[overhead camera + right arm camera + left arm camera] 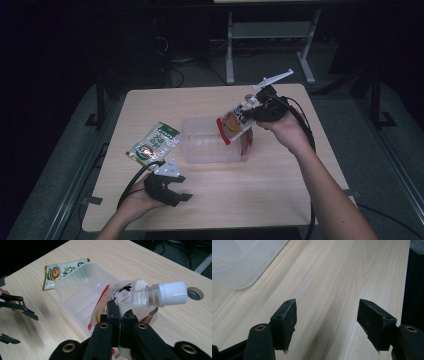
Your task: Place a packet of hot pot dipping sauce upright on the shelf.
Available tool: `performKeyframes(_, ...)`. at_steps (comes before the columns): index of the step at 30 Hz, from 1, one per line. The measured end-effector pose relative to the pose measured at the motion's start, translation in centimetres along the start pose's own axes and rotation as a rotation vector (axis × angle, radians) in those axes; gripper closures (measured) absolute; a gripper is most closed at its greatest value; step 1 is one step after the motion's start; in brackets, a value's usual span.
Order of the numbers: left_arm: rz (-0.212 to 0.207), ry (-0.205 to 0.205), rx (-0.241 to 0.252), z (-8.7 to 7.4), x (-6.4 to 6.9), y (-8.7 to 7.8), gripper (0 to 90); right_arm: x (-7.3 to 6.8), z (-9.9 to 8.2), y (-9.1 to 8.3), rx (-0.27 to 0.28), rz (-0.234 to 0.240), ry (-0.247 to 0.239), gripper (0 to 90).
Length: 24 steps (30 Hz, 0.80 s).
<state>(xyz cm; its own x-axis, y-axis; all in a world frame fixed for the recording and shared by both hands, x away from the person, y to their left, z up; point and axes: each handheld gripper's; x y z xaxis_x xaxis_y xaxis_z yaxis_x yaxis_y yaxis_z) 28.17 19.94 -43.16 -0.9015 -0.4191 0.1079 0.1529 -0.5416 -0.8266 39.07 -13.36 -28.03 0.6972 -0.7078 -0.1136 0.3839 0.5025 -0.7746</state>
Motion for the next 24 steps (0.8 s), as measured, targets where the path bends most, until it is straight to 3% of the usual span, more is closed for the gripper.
performKeyframes(10,0.005,0.012,-0.001,0.0,-0.1,0.0,31.9,0.4,0.4,1.3,-0.041,-0.056,0.019,88.8)
performKeyframes(24,-0.009,0.006,-0.011,0.0,0.0,0.1,31.9,0.9,-0.2,2.9,-0.095,-0.079,0.065,87.9)
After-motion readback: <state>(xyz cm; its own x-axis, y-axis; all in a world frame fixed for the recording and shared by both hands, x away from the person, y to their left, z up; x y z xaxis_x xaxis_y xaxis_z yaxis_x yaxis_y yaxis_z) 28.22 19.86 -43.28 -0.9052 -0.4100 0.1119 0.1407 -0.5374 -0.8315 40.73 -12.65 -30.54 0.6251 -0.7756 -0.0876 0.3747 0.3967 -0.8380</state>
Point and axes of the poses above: each handheld gripper's, and its own axes: y roughly forward along the jaws, z roughly out of its top, x roughly to its right, and after that the axes turned 7 degrees about -x, right-handed
